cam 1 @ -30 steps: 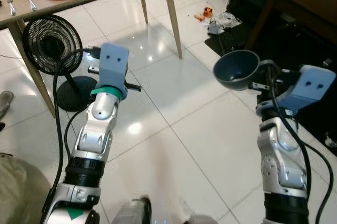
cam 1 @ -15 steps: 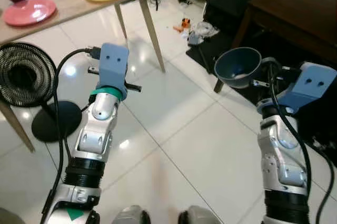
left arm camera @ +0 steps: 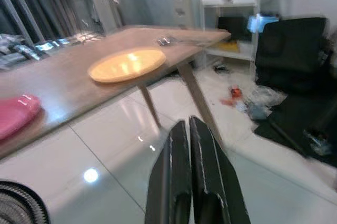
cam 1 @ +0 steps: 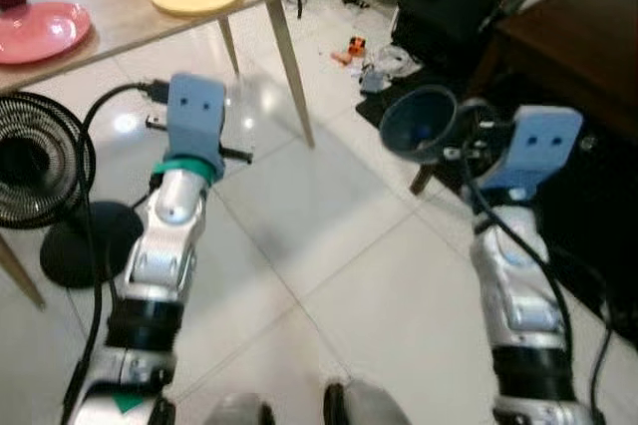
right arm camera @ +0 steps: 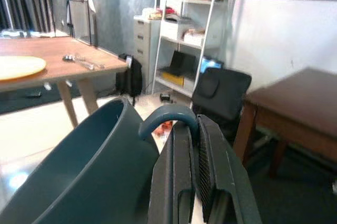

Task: Setting the table

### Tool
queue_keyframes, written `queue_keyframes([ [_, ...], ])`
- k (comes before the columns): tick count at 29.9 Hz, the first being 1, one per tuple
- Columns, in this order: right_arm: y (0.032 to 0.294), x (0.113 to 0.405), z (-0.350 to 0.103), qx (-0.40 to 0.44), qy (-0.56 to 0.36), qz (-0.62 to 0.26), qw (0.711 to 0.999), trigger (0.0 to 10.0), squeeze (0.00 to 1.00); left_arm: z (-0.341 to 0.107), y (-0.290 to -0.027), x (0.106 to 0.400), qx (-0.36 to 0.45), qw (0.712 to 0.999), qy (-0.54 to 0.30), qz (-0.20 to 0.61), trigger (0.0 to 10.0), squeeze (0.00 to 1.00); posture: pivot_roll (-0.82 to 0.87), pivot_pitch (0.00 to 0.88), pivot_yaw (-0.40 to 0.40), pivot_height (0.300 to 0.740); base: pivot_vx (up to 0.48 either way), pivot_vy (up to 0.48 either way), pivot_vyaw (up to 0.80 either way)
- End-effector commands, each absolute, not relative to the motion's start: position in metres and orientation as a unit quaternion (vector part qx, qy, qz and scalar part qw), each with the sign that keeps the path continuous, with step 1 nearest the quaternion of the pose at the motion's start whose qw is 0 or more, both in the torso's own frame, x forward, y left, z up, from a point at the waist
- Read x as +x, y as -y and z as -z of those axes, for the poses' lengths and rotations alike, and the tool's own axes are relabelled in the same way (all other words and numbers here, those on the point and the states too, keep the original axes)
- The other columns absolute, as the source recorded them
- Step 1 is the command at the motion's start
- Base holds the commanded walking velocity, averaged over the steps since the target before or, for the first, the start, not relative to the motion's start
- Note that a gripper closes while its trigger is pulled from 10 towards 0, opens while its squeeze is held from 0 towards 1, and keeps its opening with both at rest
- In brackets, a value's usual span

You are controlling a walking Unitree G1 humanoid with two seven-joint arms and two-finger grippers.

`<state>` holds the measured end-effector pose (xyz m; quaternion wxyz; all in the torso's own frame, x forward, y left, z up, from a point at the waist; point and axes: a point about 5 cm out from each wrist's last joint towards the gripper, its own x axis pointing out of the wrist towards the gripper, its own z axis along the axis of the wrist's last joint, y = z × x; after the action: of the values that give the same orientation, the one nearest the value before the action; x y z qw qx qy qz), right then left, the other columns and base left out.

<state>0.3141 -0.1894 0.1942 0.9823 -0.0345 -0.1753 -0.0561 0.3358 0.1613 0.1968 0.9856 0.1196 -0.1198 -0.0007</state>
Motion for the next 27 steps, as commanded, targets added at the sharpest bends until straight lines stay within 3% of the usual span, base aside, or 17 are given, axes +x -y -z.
queue_keyframes([
  [1,0.190,0.314,-0.189,-0.029,0.170,0.055,0.984,10.0,0.00,-0.194,-0.169,0.334,0.118,0.986,0.116,-0.007,10.0,0.00,0.04,0.000,-0.003,0.740,0.480,0.000,0.00],
  [4,0.209,0.320,-0.189,-0.058,0.161,0.049,0.984,10.0,0.00,-0.199,-0.188,0.336,0.152,0.982,0.114,0.008,10.0,0.00,0.05,0.000,-0.012,0.740,0.480,0.000,0.00],
  [12,0.224,0.317,-0.189,-0.094,0.153,0.036,0.983,10.0,0.00,-0.209,-0.208,0.341,0.184,0.976,0.110,0.034,10.0,0.00,0.06,0.000,-0.003,0.740,0.480,0.000,0.00],
  [27,0.234,0.322,-0.192,-0.069,0.166,0.067,0.981,10.0,0.00,-0.212,-0.196,0.346,0.175,0.976,0.117,0.060,10.0,0.00,0.05,0.000,0.025,0.740,0.480,0.000,0.00],
])
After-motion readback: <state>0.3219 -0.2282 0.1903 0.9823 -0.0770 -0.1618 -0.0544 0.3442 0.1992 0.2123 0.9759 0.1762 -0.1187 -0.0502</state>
